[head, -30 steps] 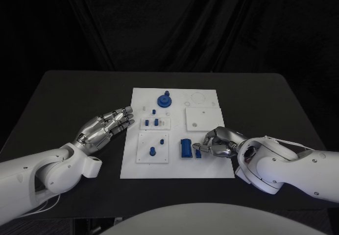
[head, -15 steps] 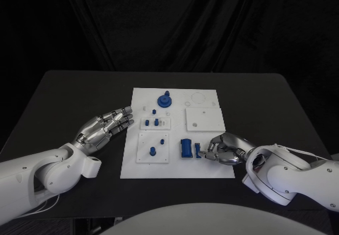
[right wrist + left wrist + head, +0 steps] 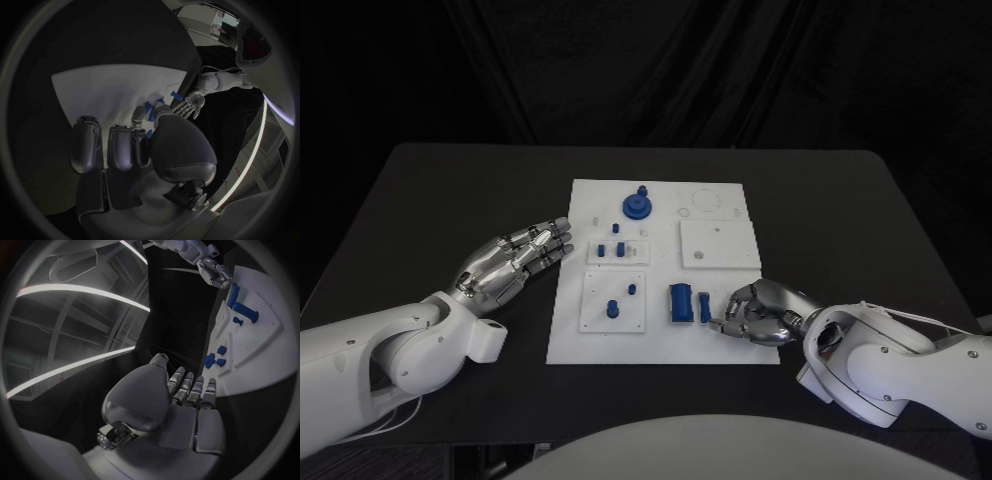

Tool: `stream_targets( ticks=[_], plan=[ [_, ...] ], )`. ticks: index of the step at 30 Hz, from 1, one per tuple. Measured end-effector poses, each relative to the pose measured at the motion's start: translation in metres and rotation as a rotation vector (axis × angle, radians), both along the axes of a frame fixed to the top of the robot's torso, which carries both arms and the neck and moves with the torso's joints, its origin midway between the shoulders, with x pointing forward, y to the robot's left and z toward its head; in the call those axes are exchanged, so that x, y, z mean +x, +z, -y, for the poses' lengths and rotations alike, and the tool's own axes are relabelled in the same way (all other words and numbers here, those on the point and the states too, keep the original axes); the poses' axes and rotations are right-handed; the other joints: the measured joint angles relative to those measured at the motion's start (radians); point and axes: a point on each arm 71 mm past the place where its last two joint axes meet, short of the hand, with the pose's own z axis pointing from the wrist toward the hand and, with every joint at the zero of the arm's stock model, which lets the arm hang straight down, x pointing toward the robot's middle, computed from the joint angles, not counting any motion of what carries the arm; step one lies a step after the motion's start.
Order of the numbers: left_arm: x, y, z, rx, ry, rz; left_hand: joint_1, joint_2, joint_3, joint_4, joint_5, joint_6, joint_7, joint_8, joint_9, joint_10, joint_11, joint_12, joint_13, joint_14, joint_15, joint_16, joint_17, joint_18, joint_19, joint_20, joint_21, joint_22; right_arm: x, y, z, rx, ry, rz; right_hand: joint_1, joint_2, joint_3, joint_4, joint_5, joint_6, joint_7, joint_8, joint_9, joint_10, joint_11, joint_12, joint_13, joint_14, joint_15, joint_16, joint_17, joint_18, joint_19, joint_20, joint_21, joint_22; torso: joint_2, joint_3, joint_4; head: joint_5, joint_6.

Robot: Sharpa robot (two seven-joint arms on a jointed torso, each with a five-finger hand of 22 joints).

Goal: Assemble the parts on the task board

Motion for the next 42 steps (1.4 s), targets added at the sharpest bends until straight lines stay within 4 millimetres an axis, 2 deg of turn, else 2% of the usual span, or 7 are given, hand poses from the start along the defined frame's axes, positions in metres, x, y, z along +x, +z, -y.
stream_targets(
  ticks=[9, 17, 29, 32, 35, 37, 42],
  plan=[
    [0.0001, -0.0001, 0.0002, 0.0, 0.0, 0.0, 0.0, 0.0, 0.0, 0.0, 0.0, 0.0, 0.0, 0.0, 0.0, 0.0, 0.0, 0.0, 0.0, 0.0, 0.0, 0.0, 0.0, 0.0, 0.0, 0.0, 0.0, 0.0, 0.0015, -0.0018, 0.0001, 0.002, -0.006, -0.006, 0.0, 0.007, 0.0, 0.0, 0.004, 0.0, 0.0, 0.0, 0.004, 0.0, 0.0, 0.0, 0.001, 0.0, 0.0, 0.0, 0.0, 0.0, 0.0, 0.0, 0.0, 0.0, 0.0, 0.0, 0.0003, -0.001, 0.0],
    [0.0003, -0.0003, 0.0, 0.0, 0.0, 0.0, 0.0, 0.0, 0.0, 0.0, 0.0, 0.0, 0.0, 0.0, 0.001, 0.0, 0.0, 0.0, 0.0, 0.0, 0.0, 0.0, 0.0, 0.0, 0.0, 0.0, 0.0, 0.0, 0.0031, -0.0033, -0.0009, 0.004, -0.009, -0.01, -0.029, 0.037, -0.004, 0.004, -0.002, 0.0, 0.0, 0.0, 0.01, 0.0, 0.0, 0.0, 0.001, 0.0, 0.0, 0.0, 0.0, 0.0, 0.0, 0.0, 0.0, 0.0, 0.001, 0.0, 0.001, 0.0, 0.0],
    [0.0005, -0.0005, 0.0003, 0.001, 0.0, -0.001, 0.004, -0.004, 0.004, -0.004, 0.0, 0.0, 0.0, 0.0, 0.001, 0.0, 0.0, 0.004, 0.0, 0.0, 0.0, 0.008, 0.0, 0.0, 0.0, 0.0, 0.0, 0.001, 0.0055, -0.0051, -0.0029, 0.005, -0.012, -0.011, -0.027, 0.061, -0.004, 0.004, -0.016, 0.004, -0.004, 0.0, 0.017, 0.003, -0.004, 0.0, 0.0, 0.0, 0.0, 0.0, 0.0, 0.0, 0.0, 0.0, 0.0, 0.0, 0.0, 0.0, 0.001, 0.001, 0.0],
    [0.0006, -0.0006, 0.0007, 0.0, -0.001, -0.001, 0.004, -0.004, 0.004, -0.004, 0.0, 0.0, 0.0, 0.0, 0.001, 0.0, 0.0, 0.004, 0.0, 0.0, 0.0, 0.008, 0.0, 0.0, 0.0, 0.0, 0.0, 0.001, 0.0063, -0.0058, -0.0032, 0.004, -0.013, -0.011, -0.012, 0.075, 0.002, -0.002, -0.017, 0.009, -0.009, 0.0, 0.022, 0.0, -0.007, 0.0, 0.0, 0.0, -0.004, 0.0, 0.0, 0.0, -0.004, -0.004, 0.0, 0.0, 0.0, 0.0, 0.0009, 0.001, 0.0],
    [0.0007, -0.0007, 0.001, 0.0, -0.001, -0.001, 0.004, -0.004, 0.004, -0.004, 0.0, 0.0, 0.0, 0.0, 0.001, 0.0, 0.0, 0.004, 0.0, 0.0, 0.0, 0.008, 0.0, 0.0, 0.0, 0.0, 0.0, 0.001, 0.0065, -0.0059, -0.0043, 0.005, -0.011, -0.011, 0.019, 0.075, 0.015, -0.003, -0.017, 0.009, -0.009, -0.004, 0.027, 0.004, -0.011, 0.0, 0.0, 0.001, -0.006, 0.0, 0.0, 0.0, -0.004, -0.003, 0.0, 0.0, 0.0, -0.0001, 0.001, 0.001, 0.0],
    [0.0008, -0.0008, 0.0011, 0.001, -0.002, -0.001, 0.004, -0.004, 0.007, -0.001, 0.004, 0.0, 0.0, 0.0, 0.001, 0.0, 0.0, 0.004, 0.001, 0.0, 0.0, 0.008, 0.0, 0.0, 0.0, 0.0, 0.0, 0.001, 0.0072, -0.0061, -0.0044, 0.004, -0.011, -0.011, 0.068, 0.08, 0.031, -0.011, -0.009, 0.009, -0.009, -0.009, 0.031, 0.003, -0.011, 0.0, 0.001, 0.001, -0.006, 0.0, 0.0, 0.0, 0.0, -0.007, 0.0, 0.0, 0.0, -0.0001, 0.001, 0.001, 0.0],
    [0.0009, -0.001, 0.0012, 0.001, -0.002, -0.002, 0.004, -0.004, 0.007, -0.001, 0.004, 0.0, 0.0, 0.0, 0.001, 0.0, 0.0, 0.004, 0.001, 0.0, 0.0, 0.008, 0.0, 0.0, 0.0, 0.0, 0.0, 0.001, 0.0084, -0.0072, -0.0033, 0.001, -0.016, -0.011, 0.142, 0.068, 0.06, -0.021, -0.008, 0.015, -0.014, -0.015, 0.039, 0.0, -0.014, 0.0, 0.004, -0.002, -0.009, 0.0, 0.0, 0.0, -0.004, -0.011, 0.0, 0.0, 0.0, 0.0, 0.001, 0.001, 0.0]
  ],
)
